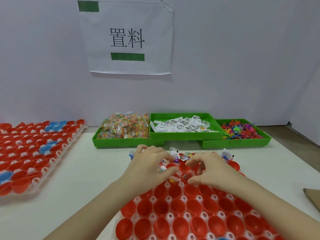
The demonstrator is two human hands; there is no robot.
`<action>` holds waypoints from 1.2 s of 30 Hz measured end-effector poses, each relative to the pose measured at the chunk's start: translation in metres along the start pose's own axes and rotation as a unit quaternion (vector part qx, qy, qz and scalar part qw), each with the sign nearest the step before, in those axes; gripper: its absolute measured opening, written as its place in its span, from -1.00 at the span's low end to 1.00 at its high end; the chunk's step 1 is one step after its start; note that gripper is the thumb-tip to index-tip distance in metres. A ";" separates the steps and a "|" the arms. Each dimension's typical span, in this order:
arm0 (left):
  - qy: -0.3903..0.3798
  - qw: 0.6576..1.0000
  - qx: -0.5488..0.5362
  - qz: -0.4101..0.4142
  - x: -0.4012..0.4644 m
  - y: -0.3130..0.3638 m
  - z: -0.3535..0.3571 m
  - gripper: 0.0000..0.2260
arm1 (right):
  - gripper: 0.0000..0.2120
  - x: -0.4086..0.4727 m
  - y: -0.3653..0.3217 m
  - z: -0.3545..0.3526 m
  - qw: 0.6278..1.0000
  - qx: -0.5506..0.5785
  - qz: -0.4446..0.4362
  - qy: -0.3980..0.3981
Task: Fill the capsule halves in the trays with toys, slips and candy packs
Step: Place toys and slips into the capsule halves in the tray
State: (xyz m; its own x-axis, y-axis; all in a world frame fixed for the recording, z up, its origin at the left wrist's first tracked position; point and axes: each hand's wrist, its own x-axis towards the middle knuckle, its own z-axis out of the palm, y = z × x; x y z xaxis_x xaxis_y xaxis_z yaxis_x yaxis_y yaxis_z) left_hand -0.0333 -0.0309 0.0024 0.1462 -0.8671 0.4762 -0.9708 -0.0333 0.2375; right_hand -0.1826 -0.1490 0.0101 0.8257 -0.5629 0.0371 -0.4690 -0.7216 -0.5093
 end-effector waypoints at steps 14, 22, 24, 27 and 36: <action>0.035 0.944 -0.003 -0.327 0.050 -0.131 -0.012 -0.65 | -0.70 0.081 0.127 -0.079 0.962 -0.024 0.192 0.192; 0.004 0.932 0.123 -0.340 0.068 -0.148 0.008 -0.76 | -0.51 0.118 0.159 -0.058 0.945 -0.132 0.281 0.099; 0.044 0.936 0.047 -0.347 0.068 -0.151 0.011 -0.83 | -0.63 0.120 0.164 -0.058 0.946 -0.095 0.260 0.166; 0.066 0.937 0.017 -0.342 0.066 -0.153 0.012 -0.87 | -0.69 0.115 0.168 -0.061 0.939 -0.058 0.250 0.231; 0.182 0.927 0.042 -0.324 0.068 -0.151 0.008 -0.77 | -0.93 0.107 0.162 -0.072 0.932 -0.049 0.217 0.286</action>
State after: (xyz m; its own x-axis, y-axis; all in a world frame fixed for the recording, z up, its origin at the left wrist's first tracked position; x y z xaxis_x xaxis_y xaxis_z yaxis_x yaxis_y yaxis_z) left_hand 0.1215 -0.0885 -0.0075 0.7438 -0.4266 0.5146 -0.6658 -0.5403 0.5145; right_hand -0.1927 -0.3554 -0.0063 0.2616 -0.9131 0.3128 -0.7695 -0.3929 -0.5034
